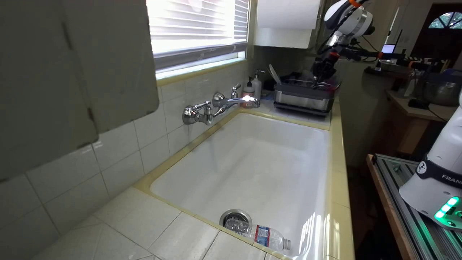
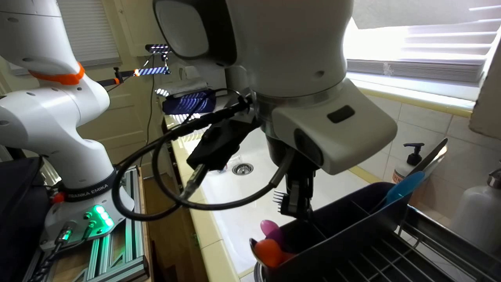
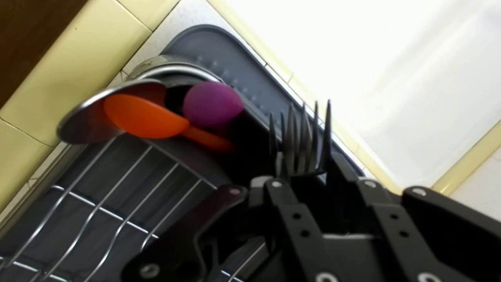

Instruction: Put one fork in the sink

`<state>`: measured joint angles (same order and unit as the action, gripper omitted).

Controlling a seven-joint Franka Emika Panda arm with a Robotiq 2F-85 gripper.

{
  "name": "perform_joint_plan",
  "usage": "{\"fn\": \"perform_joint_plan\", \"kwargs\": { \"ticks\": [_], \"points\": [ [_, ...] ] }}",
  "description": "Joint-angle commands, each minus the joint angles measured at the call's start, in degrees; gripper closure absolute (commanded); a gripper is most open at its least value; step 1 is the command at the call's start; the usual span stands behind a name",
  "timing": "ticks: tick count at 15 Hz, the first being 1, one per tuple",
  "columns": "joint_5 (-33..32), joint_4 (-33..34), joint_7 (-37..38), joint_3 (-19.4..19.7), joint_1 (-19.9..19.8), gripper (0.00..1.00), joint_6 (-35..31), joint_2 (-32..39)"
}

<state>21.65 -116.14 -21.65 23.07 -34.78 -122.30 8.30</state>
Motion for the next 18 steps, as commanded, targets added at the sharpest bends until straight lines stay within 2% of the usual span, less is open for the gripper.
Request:
{"fn": "perform_joint_plan", "kwargs": {
  "ticks": [1,2,3,4,8,9,10,11,13,16,18],
  "points": [
    [-1.35,1.46,-0.87,0.12,0.20,0.92,2.34,1.81],
    [-1.50,1.70,-0.97,0.10,0.20,0.92,2.55,1.93],
    [-1.71,1.87,-0.98,0.09,0.23,0.45,2.65,2.04],
    [-1.80,1.97,-1.10,0.06,0.24,0.44,2.77,2.17],
    [-1.61,2.19,-1.60,-0.43,0.63,0.20,3.05,2.55],
    [-1.59,2.28,-1.65,-0.49,0.73,0.58,3.09,2.67],
    [-1.54,2.44,-1.83,-0.54,0.76,0.54,3.15,2.83],
    [-1.67,2.63,-1.92,-0.53,0.75,0.55,3.22,2.99],
    [-1.92,3.12,-2.35,-0.50,0.57,0.68,3.62,3.45],
    [-2.05,3.92,-3.49,-0.61,0.14,0.94,4.80,4.28],
    [-1.96,4.59,-3.86,-0.59,-0.37,1.00,5.44,4.78]
  ]
}}
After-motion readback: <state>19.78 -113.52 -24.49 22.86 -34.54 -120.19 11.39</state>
